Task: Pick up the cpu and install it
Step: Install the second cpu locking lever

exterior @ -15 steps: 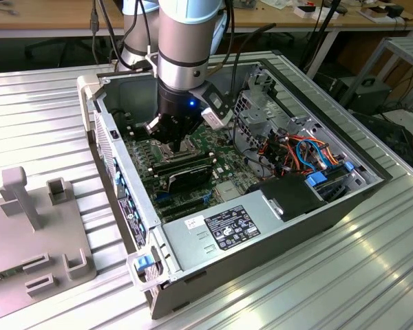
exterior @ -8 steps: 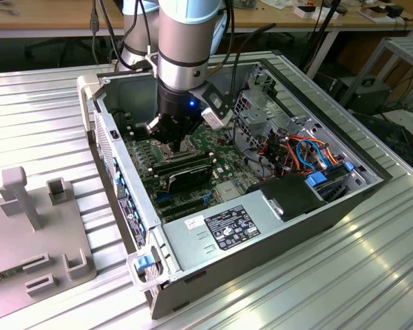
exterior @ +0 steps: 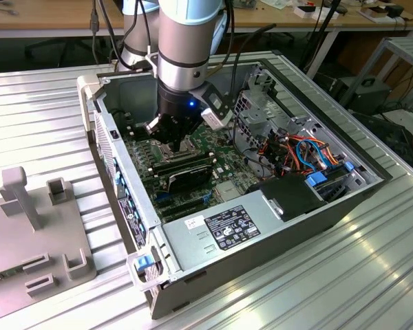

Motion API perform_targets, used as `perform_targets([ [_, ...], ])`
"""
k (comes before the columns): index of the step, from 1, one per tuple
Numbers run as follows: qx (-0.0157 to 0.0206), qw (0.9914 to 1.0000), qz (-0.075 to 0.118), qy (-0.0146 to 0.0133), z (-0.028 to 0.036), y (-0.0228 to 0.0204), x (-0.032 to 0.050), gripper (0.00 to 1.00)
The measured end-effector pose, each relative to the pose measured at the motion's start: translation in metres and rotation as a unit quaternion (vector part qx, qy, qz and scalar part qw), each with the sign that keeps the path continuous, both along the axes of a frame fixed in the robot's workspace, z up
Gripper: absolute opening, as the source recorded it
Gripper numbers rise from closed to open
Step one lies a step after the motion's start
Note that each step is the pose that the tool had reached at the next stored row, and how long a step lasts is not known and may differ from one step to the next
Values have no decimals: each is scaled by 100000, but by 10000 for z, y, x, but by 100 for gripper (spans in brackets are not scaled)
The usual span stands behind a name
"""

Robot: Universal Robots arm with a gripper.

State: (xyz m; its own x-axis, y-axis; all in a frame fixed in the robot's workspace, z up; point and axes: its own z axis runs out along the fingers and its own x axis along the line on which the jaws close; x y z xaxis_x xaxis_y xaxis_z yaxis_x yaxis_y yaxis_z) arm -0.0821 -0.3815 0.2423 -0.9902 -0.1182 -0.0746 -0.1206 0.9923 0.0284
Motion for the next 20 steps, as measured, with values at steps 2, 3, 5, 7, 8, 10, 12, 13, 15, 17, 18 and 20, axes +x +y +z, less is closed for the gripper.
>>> perform_targets([
  [2,-4,100000,7,1,-18,0,0,11],
  [3,-7,100000,9,0,-29,0,0,11],
  [5,-8,100000,0,4,-53,0,-2,11],
  [7,-8,100000,5,4,-74,0,-2,11],
  [8,-7,100000,1,0,-94,0,-3,11],
  [10,-9,100000,-2,-1,-120,0,-5,11],
  [12,-21,100000,1,3,-142,0,-8,11],
  [13,-24,100000,-4,0,-153,1,-10,11],
  [15,-25,100000,-6,-5,-173,1,-16,11],
  [17,-28,100000,1,-5,-187,0,-26,11],
  [18,-27,100000,3,-4,-194,0,-34,11],
  [20,-28,100000,1,-1,-219,1,-76,11],
])
